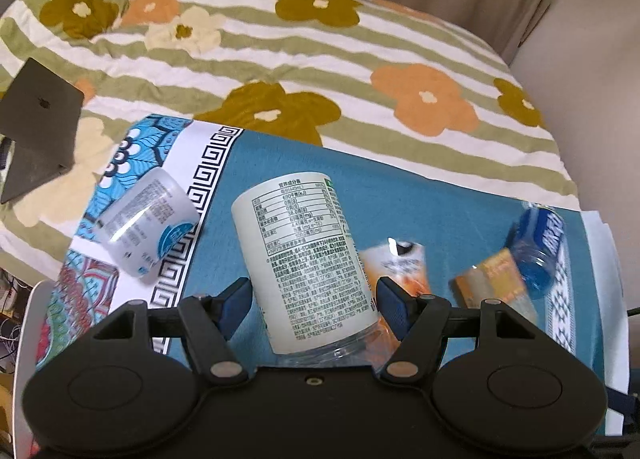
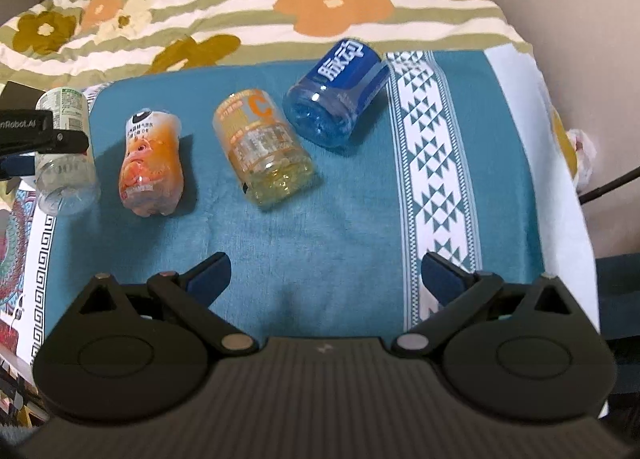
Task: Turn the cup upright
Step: 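Close the right gripper on the cup's rim and lift it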
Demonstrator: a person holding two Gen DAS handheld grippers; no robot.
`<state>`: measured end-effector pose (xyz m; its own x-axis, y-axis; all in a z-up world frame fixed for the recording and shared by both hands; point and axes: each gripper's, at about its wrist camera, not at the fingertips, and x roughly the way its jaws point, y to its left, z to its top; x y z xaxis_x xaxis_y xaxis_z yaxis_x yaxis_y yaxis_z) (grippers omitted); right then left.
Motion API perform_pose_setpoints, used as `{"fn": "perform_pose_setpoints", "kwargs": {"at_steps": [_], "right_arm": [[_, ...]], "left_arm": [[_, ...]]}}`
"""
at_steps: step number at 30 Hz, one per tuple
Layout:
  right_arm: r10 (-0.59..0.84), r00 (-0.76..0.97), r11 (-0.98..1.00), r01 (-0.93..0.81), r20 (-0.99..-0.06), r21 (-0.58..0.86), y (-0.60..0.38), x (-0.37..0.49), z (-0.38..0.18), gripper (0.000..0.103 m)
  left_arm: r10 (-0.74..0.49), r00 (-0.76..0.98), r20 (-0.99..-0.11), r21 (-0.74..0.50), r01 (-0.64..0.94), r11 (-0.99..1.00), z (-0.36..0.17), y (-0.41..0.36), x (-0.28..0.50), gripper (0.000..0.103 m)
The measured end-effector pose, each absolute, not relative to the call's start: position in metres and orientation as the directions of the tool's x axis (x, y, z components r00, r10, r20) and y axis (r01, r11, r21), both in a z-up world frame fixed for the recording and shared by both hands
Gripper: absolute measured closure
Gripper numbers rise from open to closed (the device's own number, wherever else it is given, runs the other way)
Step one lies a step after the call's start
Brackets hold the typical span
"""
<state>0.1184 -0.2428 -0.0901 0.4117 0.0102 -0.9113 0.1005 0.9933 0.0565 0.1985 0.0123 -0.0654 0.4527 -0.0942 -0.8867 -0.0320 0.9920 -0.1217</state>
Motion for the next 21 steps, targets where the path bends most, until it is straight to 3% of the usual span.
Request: {"fn": "perform_pose_setpoints", "kwargs": {"at_steps": [9, 21], "right_arm": [[0.03, 0.477, 0.998, 0.039, -0.878, 0.056, -0.266, 0.077, -0.072, 0.0], [0.08, 0.445, 0.997, -0.046, -0.892, 0.066, -0.289, 0.043, -0.099, 0.0]], "left_arm": [[-0.099, 0.491, -0.866, -0.095, 0.033, 0.995, -0.045, -0.018, 0.129, 0.031], [-0.138, 0.347, -0.928, -0.056, 0.237, 0.97, -0.097, -0.077, 0.073, 0.03]]}}
